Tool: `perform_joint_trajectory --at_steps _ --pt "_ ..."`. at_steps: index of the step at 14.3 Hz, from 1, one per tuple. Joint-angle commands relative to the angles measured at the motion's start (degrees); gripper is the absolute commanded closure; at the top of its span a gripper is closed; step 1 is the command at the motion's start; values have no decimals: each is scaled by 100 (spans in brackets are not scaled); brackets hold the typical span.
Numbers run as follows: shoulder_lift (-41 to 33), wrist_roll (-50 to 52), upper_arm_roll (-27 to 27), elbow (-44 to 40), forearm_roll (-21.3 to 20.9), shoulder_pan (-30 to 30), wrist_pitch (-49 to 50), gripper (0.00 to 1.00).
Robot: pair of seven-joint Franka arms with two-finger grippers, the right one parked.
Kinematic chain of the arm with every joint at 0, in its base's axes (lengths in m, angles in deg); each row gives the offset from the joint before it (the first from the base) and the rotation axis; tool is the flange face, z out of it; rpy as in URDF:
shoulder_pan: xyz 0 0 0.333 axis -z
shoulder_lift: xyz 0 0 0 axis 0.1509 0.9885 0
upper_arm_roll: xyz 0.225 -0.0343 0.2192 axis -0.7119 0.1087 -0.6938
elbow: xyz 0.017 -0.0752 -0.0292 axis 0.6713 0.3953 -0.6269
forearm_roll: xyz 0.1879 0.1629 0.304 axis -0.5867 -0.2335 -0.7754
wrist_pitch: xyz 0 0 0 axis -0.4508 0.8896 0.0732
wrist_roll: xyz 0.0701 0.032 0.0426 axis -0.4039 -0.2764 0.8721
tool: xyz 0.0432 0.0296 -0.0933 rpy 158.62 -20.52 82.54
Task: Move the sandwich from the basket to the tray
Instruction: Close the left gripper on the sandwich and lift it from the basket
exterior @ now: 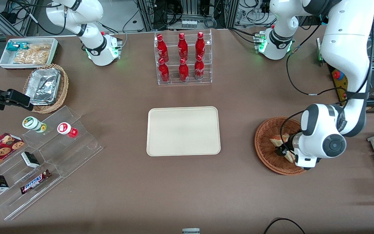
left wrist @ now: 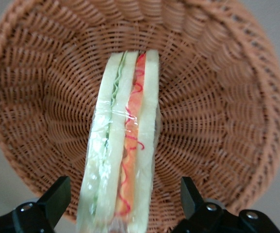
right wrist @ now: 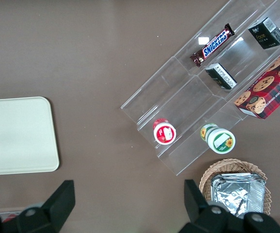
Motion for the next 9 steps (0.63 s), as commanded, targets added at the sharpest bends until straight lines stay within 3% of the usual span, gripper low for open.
perform_joint_trajectory --at_steps 1,2,3,5,9 --pt "-112 134 -45 354 -117 41 -345 9" --pt "-77 134 -45 354 -117 23 -364 36" --pt "-42 143 -45 346 -117 23 -364 53" --pt "-94 143 -45 310 -117 23 -329 74" --pt "-296 152 -10 -153 -99 276 301 77"
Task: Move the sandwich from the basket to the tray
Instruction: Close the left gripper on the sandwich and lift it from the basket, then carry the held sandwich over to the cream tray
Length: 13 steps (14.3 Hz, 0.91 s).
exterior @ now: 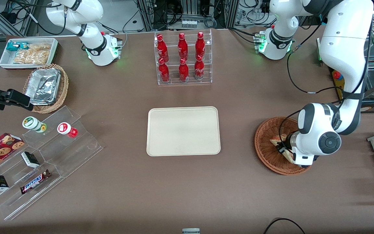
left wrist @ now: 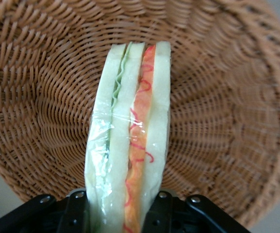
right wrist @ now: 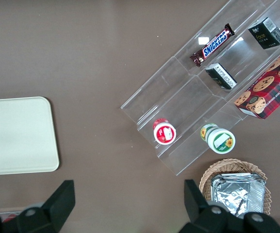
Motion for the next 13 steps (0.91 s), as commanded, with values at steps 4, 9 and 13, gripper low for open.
perform_joint_trajectory --at_steps 4,9,13 --pt "-126 793 -11 -1300 -55 1256 1296 76" --pt "514 883 7 -2187 -2 2706 1244 75" --pt "1481 682 7 -3164 -10 3559 1148 75"
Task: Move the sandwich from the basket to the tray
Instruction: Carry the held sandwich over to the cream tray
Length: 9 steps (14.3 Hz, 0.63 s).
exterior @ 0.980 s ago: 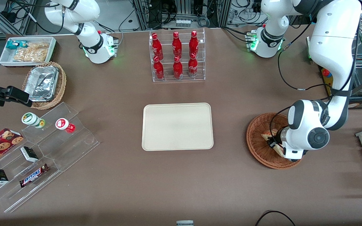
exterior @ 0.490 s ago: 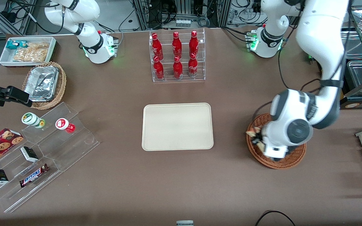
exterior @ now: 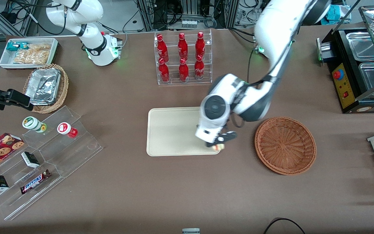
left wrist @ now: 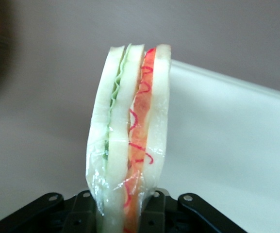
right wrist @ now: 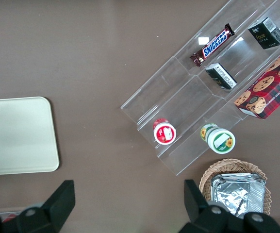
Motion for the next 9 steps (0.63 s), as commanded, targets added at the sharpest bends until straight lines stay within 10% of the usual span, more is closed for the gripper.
perform_joint_trajectory --at_steps 1,9 --pt "820 -303 -50 -797 -3 436 -248 75" --pt "1287 -690 170 -788 24 701 -822 73"
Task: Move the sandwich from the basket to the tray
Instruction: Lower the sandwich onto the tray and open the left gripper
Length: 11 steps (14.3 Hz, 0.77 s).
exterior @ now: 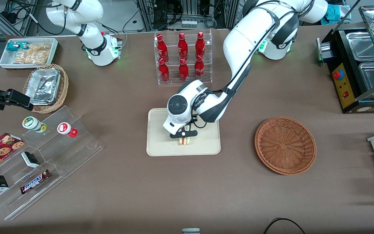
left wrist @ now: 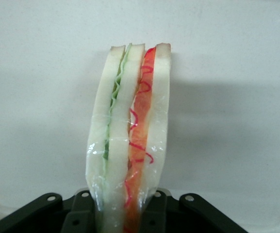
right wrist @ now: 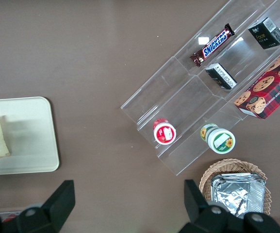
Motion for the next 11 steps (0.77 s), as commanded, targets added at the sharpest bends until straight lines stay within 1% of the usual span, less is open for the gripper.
perform_joint_trajectory --at_steps 1,2,3,4,8,11 --pt "82 -184 -39 -210 8 53 76 71" --pt "91 -184 -39 -210 8 45 93 47" --pt "56 -193 -39 -219 34 44 146 15" --pt "-5 -193 -30 -219 60 36 303 1" --pt "-672 -202 -83 -219 70 -43 1066 1" --pt "-1173 -403 -83 -210 96 -543 1656 1"
